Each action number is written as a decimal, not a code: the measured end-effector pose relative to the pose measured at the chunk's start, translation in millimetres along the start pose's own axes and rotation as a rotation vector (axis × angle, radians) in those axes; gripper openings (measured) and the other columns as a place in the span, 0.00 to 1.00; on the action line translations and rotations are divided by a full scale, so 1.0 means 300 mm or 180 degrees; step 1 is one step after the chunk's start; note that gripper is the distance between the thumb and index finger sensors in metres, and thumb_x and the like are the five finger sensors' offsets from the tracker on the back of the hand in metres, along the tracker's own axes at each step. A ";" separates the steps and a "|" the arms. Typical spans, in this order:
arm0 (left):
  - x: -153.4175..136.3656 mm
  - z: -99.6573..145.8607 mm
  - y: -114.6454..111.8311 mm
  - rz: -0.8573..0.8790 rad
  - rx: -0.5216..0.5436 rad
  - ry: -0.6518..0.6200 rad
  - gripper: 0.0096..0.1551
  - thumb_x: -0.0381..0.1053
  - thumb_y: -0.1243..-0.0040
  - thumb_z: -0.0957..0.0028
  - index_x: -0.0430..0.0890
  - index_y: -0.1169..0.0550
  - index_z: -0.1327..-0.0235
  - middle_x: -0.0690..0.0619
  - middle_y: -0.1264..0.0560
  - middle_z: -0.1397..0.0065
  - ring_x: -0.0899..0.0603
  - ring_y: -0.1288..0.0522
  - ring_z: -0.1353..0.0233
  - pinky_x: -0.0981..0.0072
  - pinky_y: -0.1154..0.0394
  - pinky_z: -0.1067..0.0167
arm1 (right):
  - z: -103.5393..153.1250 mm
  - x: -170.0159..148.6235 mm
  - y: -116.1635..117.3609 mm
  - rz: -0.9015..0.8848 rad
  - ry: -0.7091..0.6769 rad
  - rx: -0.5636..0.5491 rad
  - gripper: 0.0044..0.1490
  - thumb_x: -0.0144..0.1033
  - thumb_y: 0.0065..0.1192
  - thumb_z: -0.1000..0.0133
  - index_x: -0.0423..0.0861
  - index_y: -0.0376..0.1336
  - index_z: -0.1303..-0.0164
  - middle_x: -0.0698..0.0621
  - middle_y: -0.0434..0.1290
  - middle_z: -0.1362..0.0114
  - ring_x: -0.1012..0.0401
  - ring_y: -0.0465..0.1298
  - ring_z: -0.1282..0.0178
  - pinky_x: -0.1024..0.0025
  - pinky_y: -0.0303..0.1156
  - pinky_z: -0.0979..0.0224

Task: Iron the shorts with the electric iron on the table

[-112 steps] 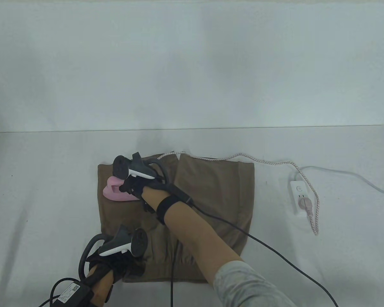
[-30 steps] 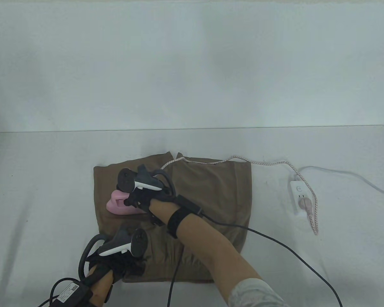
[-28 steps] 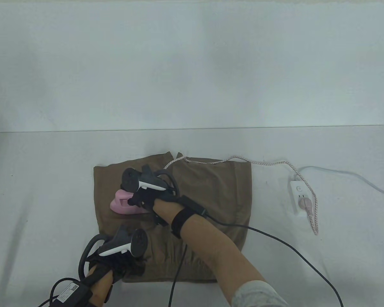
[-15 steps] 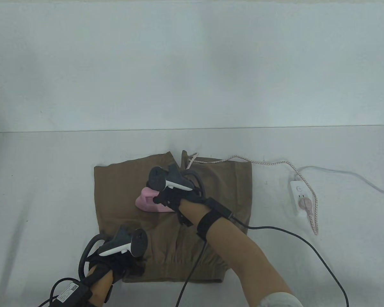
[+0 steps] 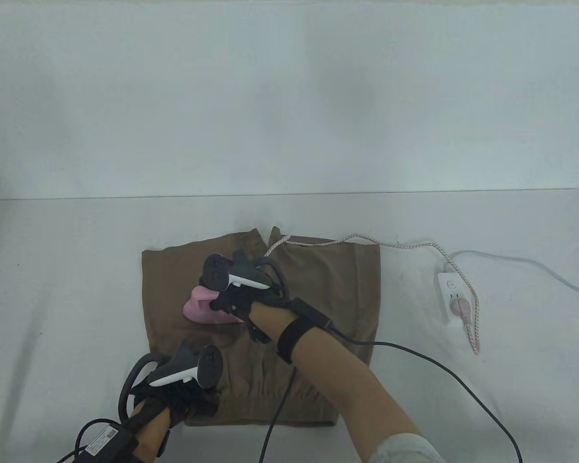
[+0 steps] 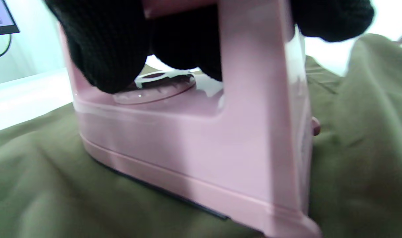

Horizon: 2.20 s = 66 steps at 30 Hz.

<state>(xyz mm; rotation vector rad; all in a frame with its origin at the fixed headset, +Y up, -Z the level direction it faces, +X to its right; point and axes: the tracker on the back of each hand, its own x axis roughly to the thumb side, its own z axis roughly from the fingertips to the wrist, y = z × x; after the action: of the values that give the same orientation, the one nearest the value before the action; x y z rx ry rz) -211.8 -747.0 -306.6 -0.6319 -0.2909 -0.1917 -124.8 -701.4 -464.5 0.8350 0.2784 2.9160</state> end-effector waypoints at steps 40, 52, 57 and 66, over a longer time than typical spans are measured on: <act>-0.001 0.001 0.000 0.0006 -0.0005 0.0015 0.40 0.70 0.36 0.54 0.62 0.34 0.28 0.56 0.35 0.23 0.43 0.28 0.28 0.34 0.37 0.25 | 0.199 -0.186 -0.016 0.0079 0.0301 0.0097 0.41 0.55 0.77 0.50 0.66 0.61 0.26 0.64 0.78 0.42 0.65 0.82 0.50 0.54 0.79 0.52; -0.002 0.002 0.001 -0.0006 -0.0009 0.0027 0.40 0.70 0.36 0.54 0.62 0.34 0.28 0.56 0.35 0.23 0.43 0.28 0.28 0.34 0.37 0.25 | 0.145 -0.064 0.009 0.0117 0.0032 0.0007 0.41 0.56 0.76 0.50 0.66 0.61 0.25 0.64 0.78 0.42 0.66 0.82 0.50 0.55 0.79 0.53; -0.002 0.002 0.001 -0.0012 -0.0004 0.0029 0.41 0.70 0.36 0.54 0.62 0.34 0.27 0.56 0.35 0.23 0.43 0.28 0.28 0.34 0.37 0.25 | 0.102 0.040 0.021 0.0107 -0.0106 0.0048 0.41 0.56 0.76 0.50 0.66 0.61 0.25 0.64 0.78 0.42 0.66 0.82 0.50 0.55 0.79 0.53; -0.002 0.004 0.002 -0.0012 -0.0014 0.0027 0.41 0.70 0.36 0.54 0.62 0.35 0.27 0.55 0.36 0.22 0.43 0.28 0.28 0.34 0.37 0.25 | 0.058 0.192 0.038 0.0137 -0.0389 0.0115 0.42 0.57 0.75 0.49 0.64 0.60 0.24 0.64 0.77 0.42 0.67 0.83 0.51 0.56 0.80 0.55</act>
<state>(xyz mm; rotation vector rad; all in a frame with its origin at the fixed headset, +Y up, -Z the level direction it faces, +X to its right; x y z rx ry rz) -212.3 -745.7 -306.3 -0.6347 -0.2836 -0.1984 -164.5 -701.7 -418.0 1.0324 0.3073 2.8919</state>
